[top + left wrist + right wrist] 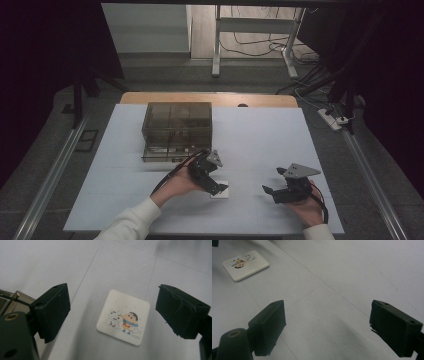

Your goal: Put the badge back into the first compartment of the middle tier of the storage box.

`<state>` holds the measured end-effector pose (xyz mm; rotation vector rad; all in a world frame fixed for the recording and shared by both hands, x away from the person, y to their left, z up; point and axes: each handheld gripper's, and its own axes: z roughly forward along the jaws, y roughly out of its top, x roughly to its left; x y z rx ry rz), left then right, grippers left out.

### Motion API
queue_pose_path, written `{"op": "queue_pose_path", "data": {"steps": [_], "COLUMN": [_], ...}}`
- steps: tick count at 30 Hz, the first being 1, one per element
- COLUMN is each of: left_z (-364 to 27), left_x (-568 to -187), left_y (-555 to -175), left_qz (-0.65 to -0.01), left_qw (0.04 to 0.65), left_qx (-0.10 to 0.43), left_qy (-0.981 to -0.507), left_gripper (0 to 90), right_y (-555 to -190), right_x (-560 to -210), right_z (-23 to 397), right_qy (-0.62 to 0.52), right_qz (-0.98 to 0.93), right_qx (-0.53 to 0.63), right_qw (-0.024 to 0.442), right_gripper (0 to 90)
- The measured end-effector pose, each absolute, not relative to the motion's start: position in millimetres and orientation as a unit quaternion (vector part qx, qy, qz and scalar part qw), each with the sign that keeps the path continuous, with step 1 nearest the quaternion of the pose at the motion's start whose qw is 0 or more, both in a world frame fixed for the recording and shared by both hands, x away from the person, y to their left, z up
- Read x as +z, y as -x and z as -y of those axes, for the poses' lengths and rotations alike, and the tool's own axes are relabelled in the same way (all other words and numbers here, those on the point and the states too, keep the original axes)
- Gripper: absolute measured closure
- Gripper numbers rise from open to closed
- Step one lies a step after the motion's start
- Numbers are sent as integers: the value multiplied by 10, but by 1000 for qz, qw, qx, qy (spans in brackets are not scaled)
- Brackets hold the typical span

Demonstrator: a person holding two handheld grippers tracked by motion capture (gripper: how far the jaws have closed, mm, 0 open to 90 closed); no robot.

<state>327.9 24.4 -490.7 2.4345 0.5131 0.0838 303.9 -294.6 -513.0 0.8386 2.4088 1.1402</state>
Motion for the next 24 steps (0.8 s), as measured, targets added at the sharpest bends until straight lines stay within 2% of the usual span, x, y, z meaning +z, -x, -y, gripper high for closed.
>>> {"op": "queue_pose_path", "data": {"steps": [24], "left_z": [-130], "left_x": [-5085], "left_y": [-3267], "left_qz": [-160], "left_qw": [285], "left_qx": [-8], "left_qy": [-945], "left_gripper": [111], "right_y": [-3042], "right_x": [-5142], "right_z": [2942], "right_qy": [-295], "right_qz": [-851], "right_qx": [401], "right_qw": [169], "right_gripper": [139]}}
